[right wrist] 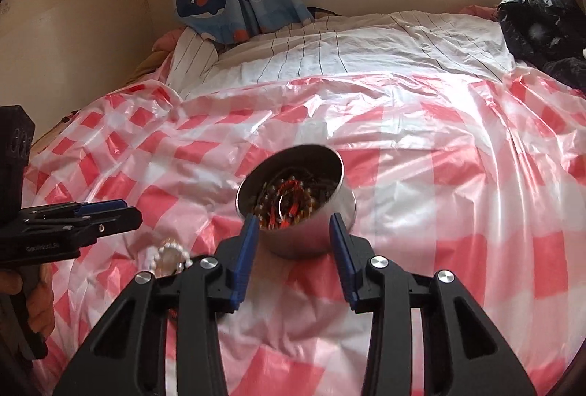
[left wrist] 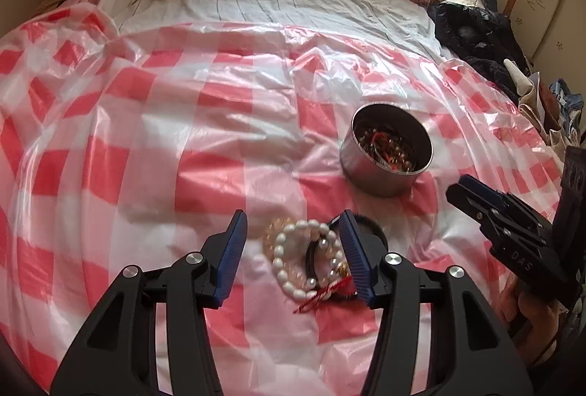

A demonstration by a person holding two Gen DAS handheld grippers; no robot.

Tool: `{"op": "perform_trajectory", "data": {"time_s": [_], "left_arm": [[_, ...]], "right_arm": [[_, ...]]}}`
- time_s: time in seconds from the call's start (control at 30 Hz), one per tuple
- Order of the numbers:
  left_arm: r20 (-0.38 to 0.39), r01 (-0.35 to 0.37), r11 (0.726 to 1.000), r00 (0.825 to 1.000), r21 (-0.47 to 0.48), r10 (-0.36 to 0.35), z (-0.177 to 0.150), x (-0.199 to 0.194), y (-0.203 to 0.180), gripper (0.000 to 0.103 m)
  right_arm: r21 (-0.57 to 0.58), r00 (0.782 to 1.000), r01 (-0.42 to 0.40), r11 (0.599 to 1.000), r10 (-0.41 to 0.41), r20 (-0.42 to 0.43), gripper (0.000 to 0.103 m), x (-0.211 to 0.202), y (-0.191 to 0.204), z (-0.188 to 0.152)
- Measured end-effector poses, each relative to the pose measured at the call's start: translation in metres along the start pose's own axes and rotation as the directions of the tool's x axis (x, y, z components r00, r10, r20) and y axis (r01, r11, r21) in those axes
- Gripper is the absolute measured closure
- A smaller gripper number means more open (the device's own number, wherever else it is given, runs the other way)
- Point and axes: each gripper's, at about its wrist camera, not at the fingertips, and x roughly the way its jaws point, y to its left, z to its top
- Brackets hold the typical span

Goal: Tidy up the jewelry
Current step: 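Carry both bracelets over the tin and open both tools to drop them in, then move both open tools back to the remaining bracelets beside the tin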

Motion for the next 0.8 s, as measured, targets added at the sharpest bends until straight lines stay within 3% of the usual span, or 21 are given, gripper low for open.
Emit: {"op": "perform_trajectory", "data": {"time_s": [0.1, 0.17, 0.27, 0.37, 0.43, 0.57, 0.7, 0.8], "left_arm": [[-0.018, 0.002, 0.999, 1.000, -0.047, -0.003, -0.020, -0.005, 0.011, 0.053], [-0.019, 0.002, 0.998, 1.000, -0.070, -0.004, -0.032, -0.008, 0.014, 0.052], [-0.027, 0.005, 0.991, 1.000, -0.134, -0.009, -0.049, -0.008, 0.025, 0.050], [-0.048, -0.038, 0.985, 0.998, -0.167, 0.030, -0.060, 0.002, 0.032, 0.050], [-0.018, -0.062, 0.983, 0.998, -0.174, 0.060, -0.066, 0.005, 0.033, 0.050], [0.052, -0.063, 0.975, 0.996, -0.212, 0.076, -0.080, 0.010, 0.034, 0.047], [0.125, -0.101, 0.980, 0.985, -0.169, 0.122, -0.092, 0.011, 0.019, 0.035], [0.151, -0.060, 0.981, 0.985, -0.187, 0.089, -0.095, 0.006, 0.020, 0.027]], "right_arm": [[0.053, 0.998, -0.008, 0.999, 0.011, -0.057, 0.058, -0.008, -0.002, -0.035], [0.060, 0.998, -0.024, 0.998, 0.027, -0.051, 0.058, -0.015, 0.005, -0.048], [-0.029, 1.000, -0.029, 0.999, 0.029, -0.010, 0.056, -0.020, 0.029, -0.060], [-0.077, 0.996, -0.023, 0.997, 0.017, -0.085, 0.052, 0.004, 0.048, -0.076], [-0.141, 0.996, 0.017, 0.990, -0.029, -0.085, 0.050, 0.006, 0.060, -0.079], [-0.117, 0.998, -0.005, 0.993, -0.003, -0.070, 0.044, 0.002, 0.054, -0.079], [-0.115, 0.998, -0.021, 0.993, 0.014, -0.058, 0.044, -0.001, 0.054, -0.079], [-0.113, 0.997, -0.059, 0.992, 0.053, -0.056, 0.044, -0.003, 0.056, -0.078]]}}
